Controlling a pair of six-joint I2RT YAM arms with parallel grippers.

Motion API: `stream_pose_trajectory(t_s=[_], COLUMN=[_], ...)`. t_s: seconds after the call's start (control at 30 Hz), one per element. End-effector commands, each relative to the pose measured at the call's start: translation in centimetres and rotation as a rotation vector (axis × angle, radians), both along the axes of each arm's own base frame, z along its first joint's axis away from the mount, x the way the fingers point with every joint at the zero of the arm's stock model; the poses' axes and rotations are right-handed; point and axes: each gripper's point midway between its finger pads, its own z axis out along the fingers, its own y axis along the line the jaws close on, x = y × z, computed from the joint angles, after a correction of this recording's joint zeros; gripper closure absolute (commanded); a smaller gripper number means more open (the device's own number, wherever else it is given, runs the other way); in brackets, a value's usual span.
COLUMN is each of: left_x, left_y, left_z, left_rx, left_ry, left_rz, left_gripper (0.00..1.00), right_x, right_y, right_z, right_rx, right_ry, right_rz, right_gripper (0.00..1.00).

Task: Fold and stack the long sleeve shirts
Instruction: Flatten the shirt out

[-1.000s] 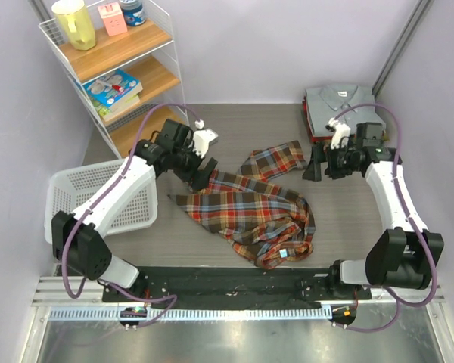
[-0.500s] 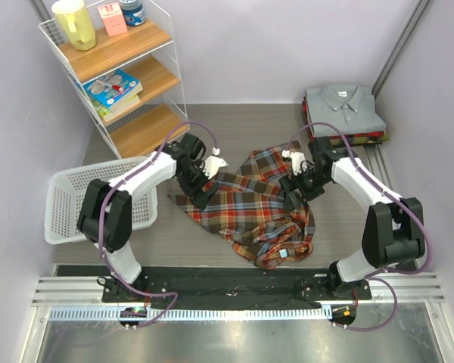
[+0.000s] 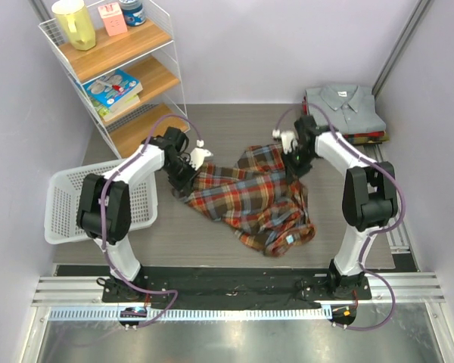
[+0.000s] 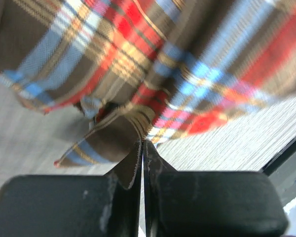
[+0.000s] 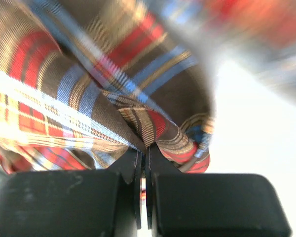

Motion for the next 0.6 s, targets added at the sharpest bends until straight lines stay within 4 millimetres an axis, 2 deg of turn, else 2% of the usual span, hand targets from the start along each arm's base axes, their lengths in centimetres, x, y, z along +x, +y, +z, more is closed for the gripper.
stream_pose_trajectory(t_s=[0.0,0.03,0.17,0.3,0.33,0.37,0.4,0.43,0.5,0.57], left_x=[0.5,0.5,0.8,2.0,2.1,2.5,2.8,2.9,2.9,3.2], left_y=[-1.3,-1.4,-1.6,-2.7,-2.9,-2.7,-2.8,-2.6,-2.2,-2.4], left_z=[4.7,4.7,5.1,8.5,8.6,8.6,8.3,7.5,5.5,4.0], left_rx=[-0.12,-0.125,-0.141,-0.207,-0.208,-0.195,-0.193,-0.181,-0.155,-0.146], left_ry=[-0.082,-0.087,-0.096,-0.153,-0.15,-0.162,-0.174,-0.177,-0.173,-0.178], left_rz=[-0.001,0.0,0.015,0.019,0.023,0.033,0.036,0.026,0.028,-0.018], left_gripper=[1.0,1.0,1.0,0.99,0.91,0.82,0.6,0.52,0.43,0.42], right_x=[9.0,10.0,9.6,7.2,6.3,5.6,5.2,4.4,3.5,2.8], right_y=[-1.7,-1.7,-1.5,-1.2,-1.1,-1.1,-1.1,-1.1,-1.2,-1.4], right_z=[8.3,10.3,13.5,15.7,15.4,16.4,16.4,16.0,16.2,15.5], right_rx=[-0.03,-0.026,-0.009,0.027,0.034,0.046,0.05,0.053,0.054,0.046], right_ry=[-0.34,-0.393,-0.437,-0.45,-0.432,-0.453,-0.452,-0.434,-0.441,-0.422], right_rz=[-0.074,-0.061,-0.022,0.009,0.015,0.017,0.017,0.019,0.023,0.022], right_gripper=[0.99,0.99,0.99,0.99,0.99,0.99,0.99,0.99,0.99,0.99])
